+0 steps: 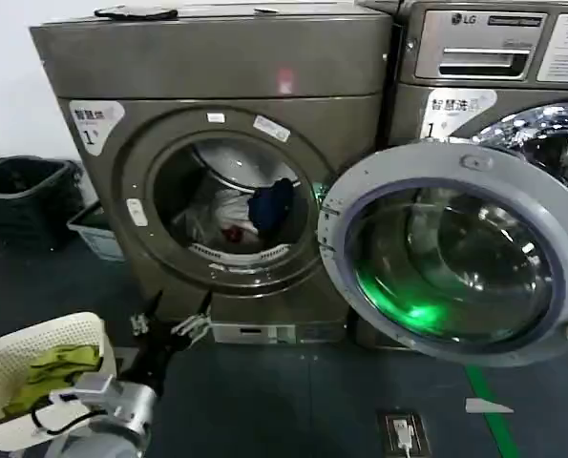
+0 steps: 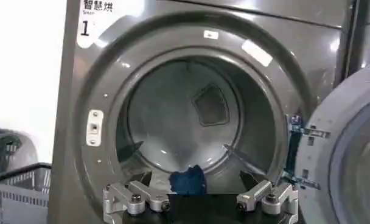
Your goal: Grasp the clothes from the dryer.
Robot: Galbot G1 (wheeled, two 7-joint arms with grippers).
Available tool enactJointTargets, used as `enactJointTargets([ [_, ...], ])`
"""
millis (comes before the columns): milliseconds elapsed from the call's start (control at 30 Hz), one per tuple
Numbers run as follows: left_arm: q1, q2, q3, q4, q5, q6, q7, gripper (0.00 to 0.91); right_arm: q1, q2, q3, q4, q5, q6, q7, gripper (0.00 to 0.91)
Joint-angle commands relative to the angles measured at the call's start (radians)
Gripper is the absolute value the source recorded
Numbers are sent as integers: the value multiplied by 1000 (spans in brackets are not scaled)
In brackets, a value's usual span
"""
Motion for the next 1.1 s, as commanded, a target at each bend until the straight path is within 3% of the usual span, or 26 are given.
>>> enactJointTargets([
  [33,3,0,1,-4,2,-1,0,907,-1,-2,1,-1,1,1,-1,907],
  [1100,4,-2,-16,-7,-2,-2,2,907,9,0,-3,-2,0,4,-4,907],
])
